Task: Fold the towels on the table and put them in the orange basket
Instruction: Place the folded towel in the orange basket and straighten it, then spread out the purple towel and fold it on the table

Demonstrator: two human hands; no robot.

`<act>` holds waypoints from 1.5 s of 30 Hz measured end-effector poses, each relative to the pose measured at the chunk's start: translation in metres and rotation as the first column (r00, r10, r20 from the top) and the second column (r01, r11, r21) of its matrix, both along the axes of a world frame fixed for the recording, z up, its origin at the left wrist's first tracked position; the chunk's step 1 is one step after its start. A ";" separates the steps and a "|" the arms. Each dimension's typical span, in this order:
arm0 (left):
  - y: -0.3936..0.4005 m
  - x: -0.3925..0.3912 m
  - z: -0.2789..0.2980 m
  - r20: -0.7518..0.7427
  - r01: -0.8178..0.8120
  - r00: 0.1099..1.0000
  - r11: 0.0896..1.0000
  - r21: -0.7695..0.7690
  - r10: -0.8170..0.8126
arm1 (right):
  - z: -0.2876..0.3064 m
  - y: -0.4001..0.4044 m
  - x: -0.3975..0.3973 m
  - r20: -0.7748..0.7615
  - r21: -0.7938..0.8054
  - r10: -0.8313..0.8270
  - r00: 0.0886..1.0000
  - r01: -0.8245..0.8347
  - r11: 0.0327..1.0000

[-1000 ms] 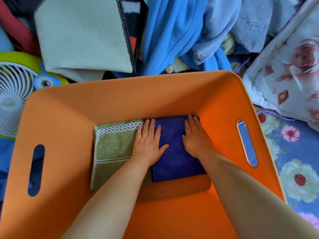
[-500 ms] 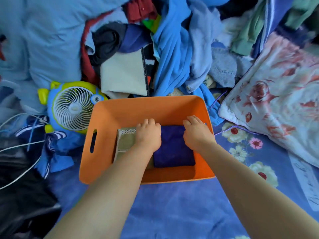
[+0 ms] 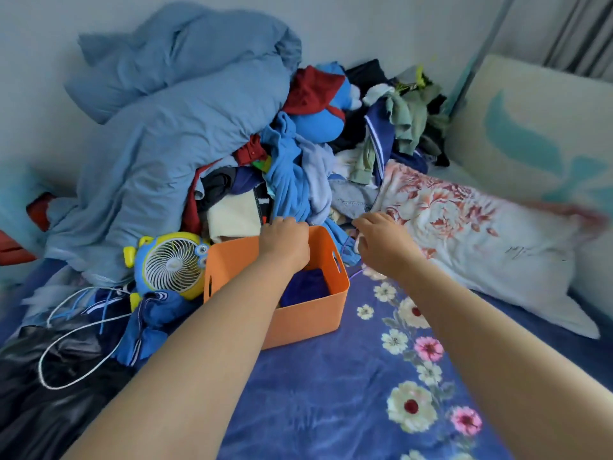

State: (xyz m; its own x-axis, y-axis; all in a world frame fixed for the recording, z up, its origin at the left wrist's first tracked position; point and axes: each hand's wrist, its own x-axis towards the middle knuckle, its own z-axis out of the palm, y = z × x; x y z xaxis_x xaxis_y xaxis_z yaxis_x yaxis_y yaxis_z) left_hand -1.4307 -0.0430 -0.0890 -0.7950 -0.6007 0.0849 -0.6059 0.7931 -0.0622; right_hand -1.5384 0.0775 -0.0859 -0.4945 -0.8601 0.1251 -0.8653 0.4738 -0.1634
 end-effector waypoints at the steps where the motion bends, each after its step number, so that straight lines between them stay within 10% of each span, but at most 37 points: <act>1: 0.017 0.008 0.013 -0.002 0.034 0.999 0.999 0.002 -0.034 | 0.013 0.020 0.013 -0.025 -0.023 -0.032 0.999 0.032 0.999; 11: 0.241 0.051 0.085 0.014 0.478 0.878 0.878 -0.021 -0.478 | 0.084 0.269 0.130 -0.164 -0.168 -0.467 0.869 0.442 0.881; 22: 0.590 0.055 0.117 -0.080 0.898 0.425 0.431 -0.087 -0.902 | 0.119 0.608 0.226 -0.208 -0.187 -0.857 0.472 0.840 0.509; 29: 0.829 0.077 0.122 -0.127 0.983 0.153 0.164 -0.084 -0.980 | 0.125 0.828 0.297 -0.177 -0.170 -0.963 0.205 0.957 0.235; 45: 1.164 0.045 0.109 -0.172 0.986 -0.167 -0.162 -0.040 -0.971 | 0.089 1.162 0.329 -0.081 -0.209 -0.972 -0.219 0.958 -0.198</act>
State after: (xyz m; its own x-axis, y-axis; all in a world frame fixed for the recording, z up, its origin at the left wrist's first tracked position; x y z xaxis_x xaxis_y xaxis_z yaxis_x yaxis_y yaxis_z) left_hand -1.3856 1.1215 0.0201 -0.4588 0.8543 0.2443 0.8824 0.4704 0.0118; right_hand -1.2095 1.2395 0.0033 -0.6921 0.6356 0.3419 0.6124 0.7679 -0.1879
